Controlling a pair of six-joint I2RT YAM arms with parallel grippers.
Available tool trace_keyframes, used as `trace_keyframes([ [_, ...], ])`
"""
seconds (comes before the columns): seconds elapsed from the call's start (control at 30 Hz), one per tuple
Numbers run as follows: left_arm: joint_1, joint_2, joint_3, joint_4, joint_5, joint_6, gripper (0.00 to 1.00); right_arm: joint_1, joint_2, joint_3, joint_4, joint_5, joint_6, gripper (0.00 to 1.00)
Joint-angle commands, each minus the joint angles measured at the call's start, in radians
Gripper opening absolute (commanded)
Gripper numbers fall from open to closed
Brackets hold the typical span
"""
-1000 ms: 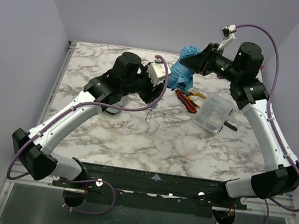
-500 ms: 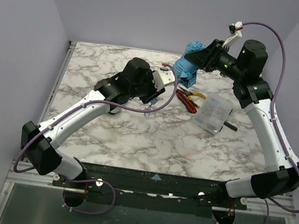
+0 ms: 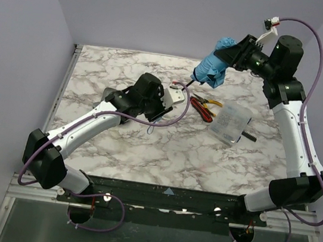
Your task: Open the umbrella
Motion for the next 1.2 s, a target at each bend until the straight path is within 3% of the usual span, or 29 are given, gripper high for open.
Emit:
trace_keyframes([
  [0.0,0.014,-0.03,-0.059,-0.07,0.001,0.019,0.36,-0.04,0.009,0.079,0.068,-0.001,0.009,0.0],
  [0.57,0.061,-0.06,-0.246,-0.098,-0.015,0.104,0.35,-0.178,0.061,0.204,0.071,-0.039,0.058,0.0],
  [0.87,0.085,-0.084,-0.326,-0.121,-0.009,0.149,0.35,-0.334,0.126,0.305,0.097,-0.084,0.13,0.0],
  [1.07,0.086,-0.069,-0.252,-0.132,0.018,0.114,0.36,-0.335,0.103,0.204,0.135,-0.141,0.173,0.01],
  [1.17,0.086,-0.069,-0.134,-0.159,0.101,0.084,0.43,-0.334,0.071,0.119,0.158,-0.172,0.2,0.01],
])
